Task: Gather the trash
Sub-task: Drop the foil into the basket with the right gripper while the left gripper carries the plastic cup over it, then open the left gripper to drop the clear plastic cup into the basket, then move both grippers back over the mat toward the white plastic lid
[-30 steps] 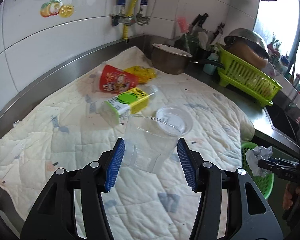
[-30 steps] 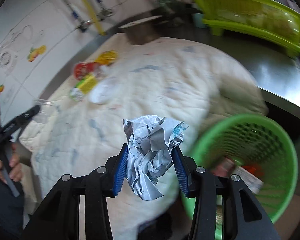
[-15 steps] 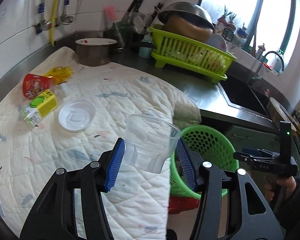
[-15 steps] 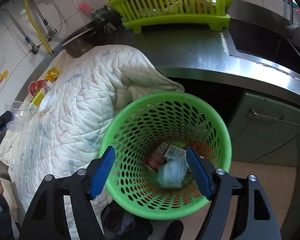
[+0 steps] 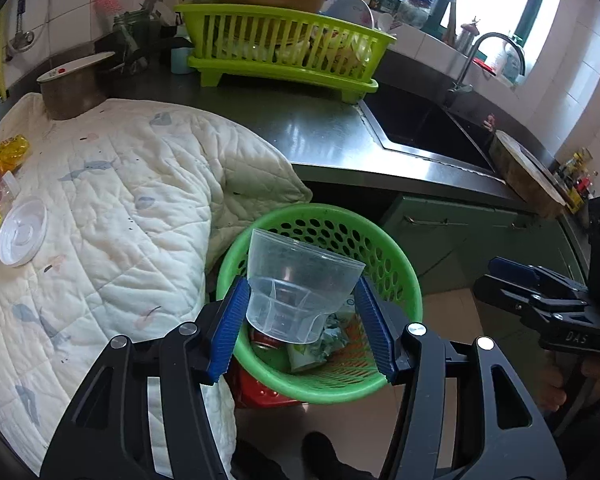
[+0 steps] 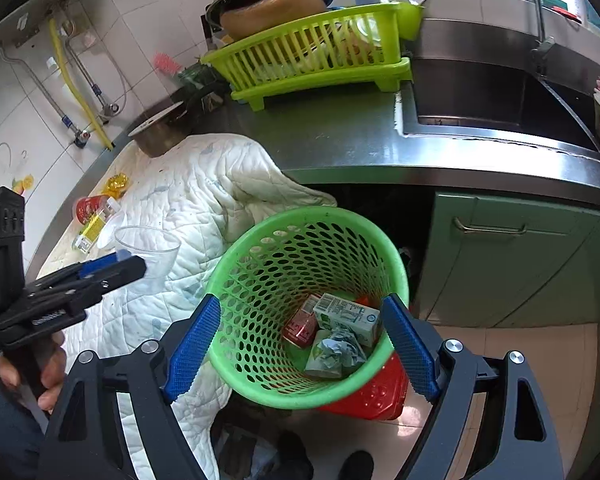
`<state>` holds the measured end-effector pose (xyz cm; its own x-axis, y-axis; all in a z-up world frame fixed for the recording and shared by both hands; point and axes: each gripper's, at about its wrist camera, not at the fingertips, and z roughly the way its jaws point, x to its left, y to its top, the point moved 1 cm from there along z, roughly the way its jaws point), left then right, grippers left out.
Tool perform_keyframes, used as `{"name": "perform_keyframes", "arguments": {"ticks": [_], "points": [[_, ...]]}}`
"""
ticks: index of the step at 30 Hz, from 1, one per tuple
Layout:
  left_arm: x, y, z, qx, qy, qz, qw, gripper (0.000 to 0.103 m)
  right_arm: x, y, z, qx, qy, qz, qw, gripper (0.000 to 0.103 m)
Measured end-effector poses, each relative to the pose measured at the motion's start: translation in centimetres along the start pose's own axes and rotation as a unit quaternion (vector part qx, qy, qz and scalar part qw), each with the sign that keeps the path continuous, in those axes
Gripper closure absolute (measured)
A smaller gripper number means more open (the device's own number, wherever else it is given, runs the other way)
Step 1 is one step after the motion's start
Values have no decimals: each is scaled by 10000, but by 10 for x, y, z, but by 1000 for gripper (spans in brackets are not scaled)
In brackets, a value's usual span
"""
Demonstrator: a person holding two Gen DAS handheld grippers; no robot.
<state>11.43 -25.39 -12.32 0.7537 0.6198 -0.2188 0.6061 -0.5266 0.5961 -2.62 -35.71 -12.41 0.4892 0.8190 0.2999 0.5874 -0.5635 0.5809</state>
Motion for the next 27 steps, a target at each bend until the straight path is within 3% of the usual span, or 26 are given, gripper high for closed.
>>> {"name": "perform_keyframes", "arguments": {"ticks": [1,3,12,20,27], "points": [[-3,1,2,16,-16,20,10000,46,-2,-1,-3,-18,-5,30,10000,23],[-8,1,7,48,-40,28,10000,34,-6,-2,-7,-51,-9,73,10000,23],[-5,1,-5,-37,62,-20,10000,31,-3,-2,-10,-79,79,63,9999,23],[40,-4,-40,-320,475,-399,9976,31,27,8,9,61,291,-268,9992,22],[100,-15,-75,-549,958,-899,9898,31,69,20,32,199,542,-668,9961,22]]}}
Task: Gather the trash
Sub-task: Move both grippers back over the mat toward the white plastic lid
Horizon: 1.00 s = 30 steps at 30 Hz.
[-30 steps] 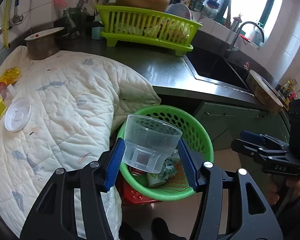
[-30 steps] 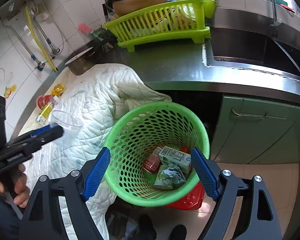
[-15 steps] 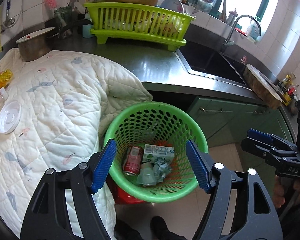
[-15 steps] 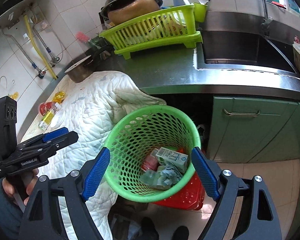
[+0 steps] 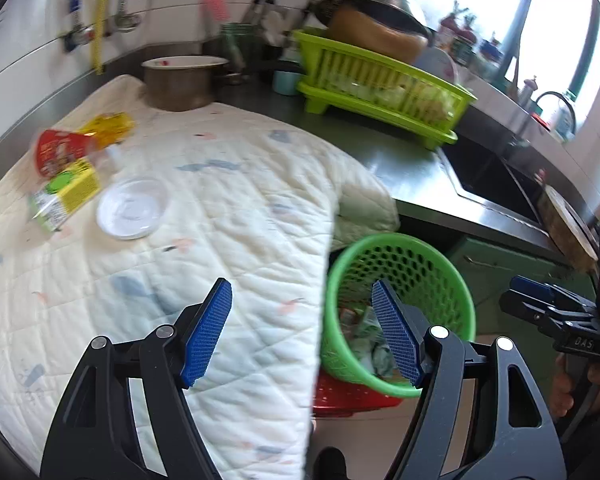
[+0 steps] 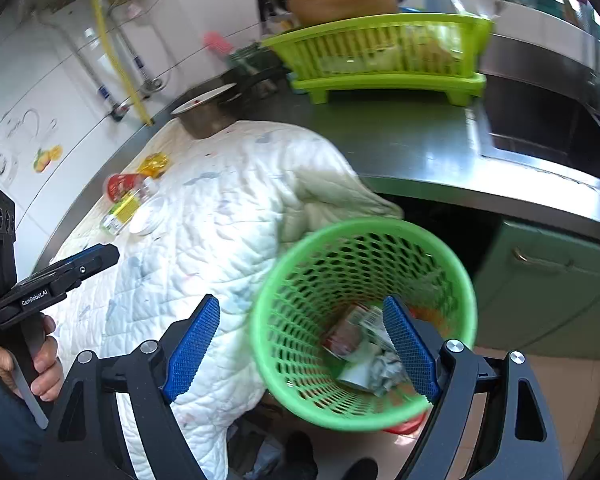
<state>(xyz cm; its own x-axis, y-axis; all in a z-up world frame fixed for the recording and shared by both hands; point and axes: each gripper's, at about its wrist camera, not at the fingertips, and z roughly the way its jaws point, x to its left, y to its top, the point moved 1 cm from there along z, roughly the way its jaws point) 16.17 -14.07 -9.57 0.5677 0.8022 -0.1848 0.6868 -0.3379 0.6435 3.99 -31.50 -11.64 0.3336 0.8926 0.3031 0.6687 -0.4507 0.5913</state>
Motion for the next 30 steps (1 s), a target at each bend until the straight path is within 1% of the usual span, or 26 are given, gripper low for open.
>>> {"name": "perform_keyframes", "arguments": {"ticks": [6,15,19,24,28,29,30], "points": [[59,-2,-16,-99,435,-400,9982,31,42,16,28,140,229,-391,9989,22],[139,-10,-38,-211,962,-893,9911,31,115,41,72,330,592,-1003,9926,22],[168,-14,-46,-258,1098,-1114,9874,31,151,51,95,416,710,-1324,9878,22],[196,-18,-52,-275,1224,-1285,9837,31,192,62,128,552,821,-1618,9819,22],[215,-19,-54,-263,1315,-1355,9817,31,216,70,154,610,805,-1759,9792,22],[219,-18,-53,-262,1336,-1361,9813,31,220,73,161,635,798,-1773,9789,23],[222,-17,-53,-262,1351,-1365,9810,31,224,75,168,661,796,-1776,9786,26]]}}
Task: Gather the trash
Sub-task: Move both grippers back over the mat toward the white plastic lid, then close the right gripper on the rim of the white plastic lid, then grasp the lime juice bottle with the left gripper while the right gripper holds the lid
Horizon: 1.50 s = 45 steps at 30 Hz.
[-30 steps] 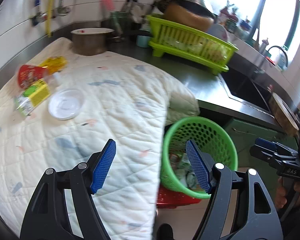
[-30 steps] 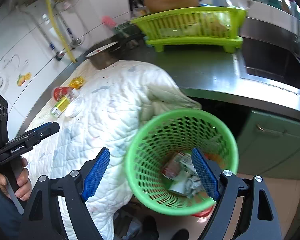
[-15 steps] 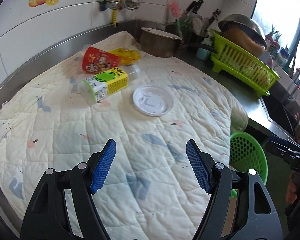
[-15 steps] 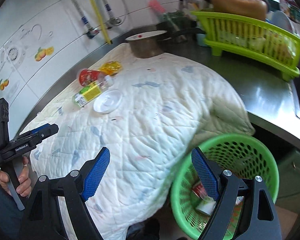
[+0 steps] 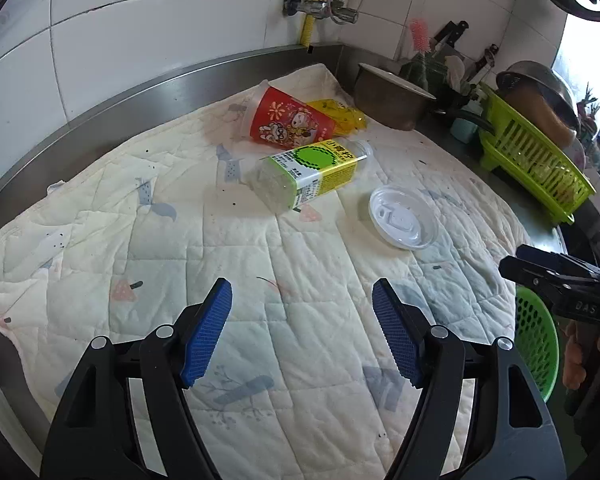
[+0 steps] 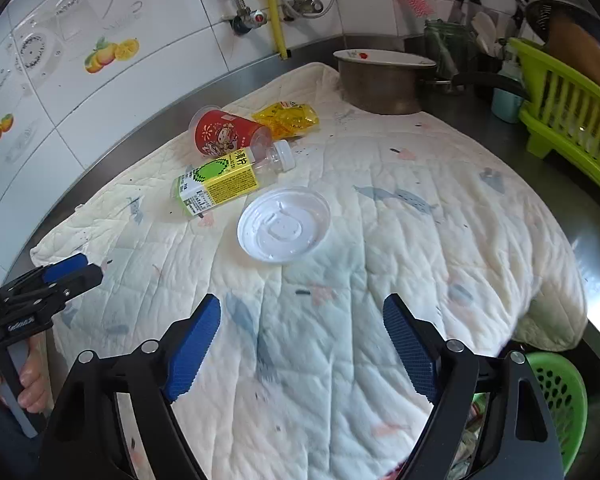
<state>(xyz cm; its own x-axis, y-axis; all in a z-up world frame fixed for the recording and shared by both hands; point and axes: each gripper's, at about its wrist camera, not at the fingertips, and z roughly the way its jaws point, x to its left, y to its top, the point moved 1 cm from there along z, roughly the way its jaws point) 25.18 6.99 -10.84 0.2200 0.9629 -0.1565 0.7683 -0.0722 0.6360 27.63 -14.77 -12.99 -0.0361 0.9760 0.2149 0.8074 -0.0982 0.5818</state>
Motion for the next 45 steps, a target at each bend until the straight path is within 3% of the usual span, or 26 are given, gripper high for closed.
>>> {"name": "perform_keyframes", "arguments": {"ticks": [10,14,25,38,45], "points": [[9,25,15,-36,50,265,9996,31,-13,37,63,279,-43,409,9988,52],[2,40,24,-46,64,577,9983,31,-22,45,79,349,-42,671,9971,58],[-25,90,75,131,-21,1734,9848,27,-28,44,104,560,-72,813,9951,93],[-38,110,145,546,-31,2393,9694,25,-28,31,79,411,-121,743,9963,97],[-36,110,170,813,-221,2555,9631,25,-26,20,60,377,-89,713,9967,98]]}}
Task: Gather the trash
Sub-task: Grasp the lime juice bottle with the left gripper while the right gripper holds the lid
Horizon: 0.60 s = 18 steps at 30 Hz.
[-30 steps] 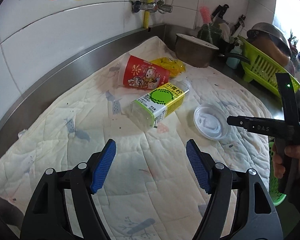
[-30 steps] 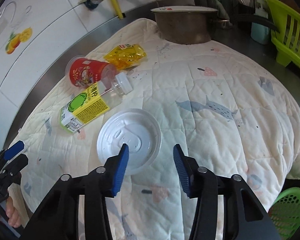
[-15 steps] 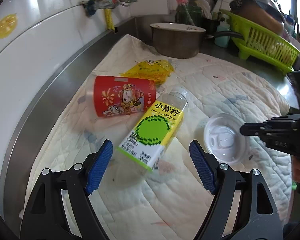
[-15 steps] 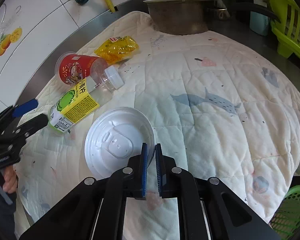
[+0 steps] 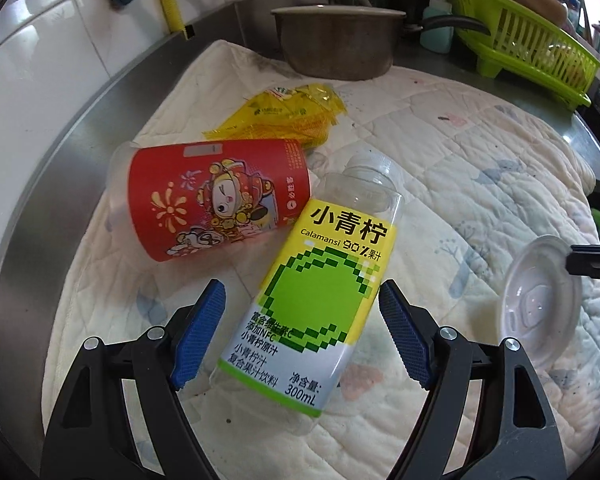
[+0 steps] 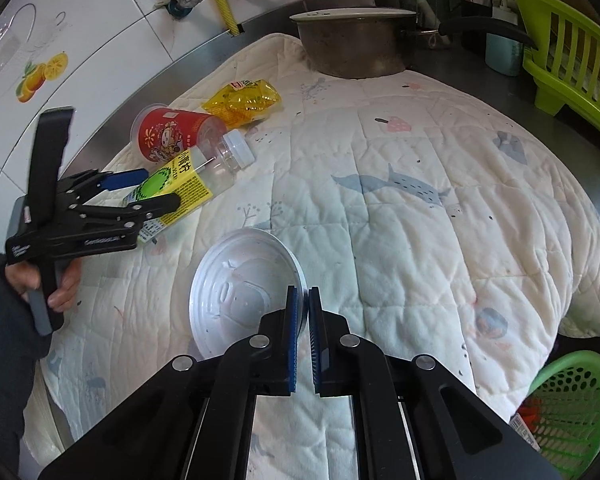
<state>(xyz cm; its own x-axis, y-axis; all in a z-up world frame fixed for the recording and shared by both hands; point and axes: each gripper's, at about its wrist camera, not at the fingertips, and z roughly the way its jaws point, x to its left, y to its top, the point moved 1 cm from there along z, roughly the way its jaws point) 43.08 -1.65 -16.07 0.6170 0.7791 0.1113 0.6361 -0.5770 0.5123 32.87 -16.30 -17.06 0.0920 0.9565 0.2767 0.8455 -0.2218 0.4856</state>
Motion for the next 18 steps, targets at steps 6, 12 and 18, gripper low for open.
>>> {"name": "perform_keyframes", "arguments": {"ticks": [6,12,18], "points": [[-10,-1,1,-110,-15,203,9997,37,0,-10,-16,-74,29,4,10000,98],[-19,-7,-12,-175,185,14,9997,43,-2,-21,-35,-159,30,-35,9999,98],[-30,-22,-35,-274,252,-481,9982,47,-13,-37,-57,-280,6,-18,9996,98]]}}
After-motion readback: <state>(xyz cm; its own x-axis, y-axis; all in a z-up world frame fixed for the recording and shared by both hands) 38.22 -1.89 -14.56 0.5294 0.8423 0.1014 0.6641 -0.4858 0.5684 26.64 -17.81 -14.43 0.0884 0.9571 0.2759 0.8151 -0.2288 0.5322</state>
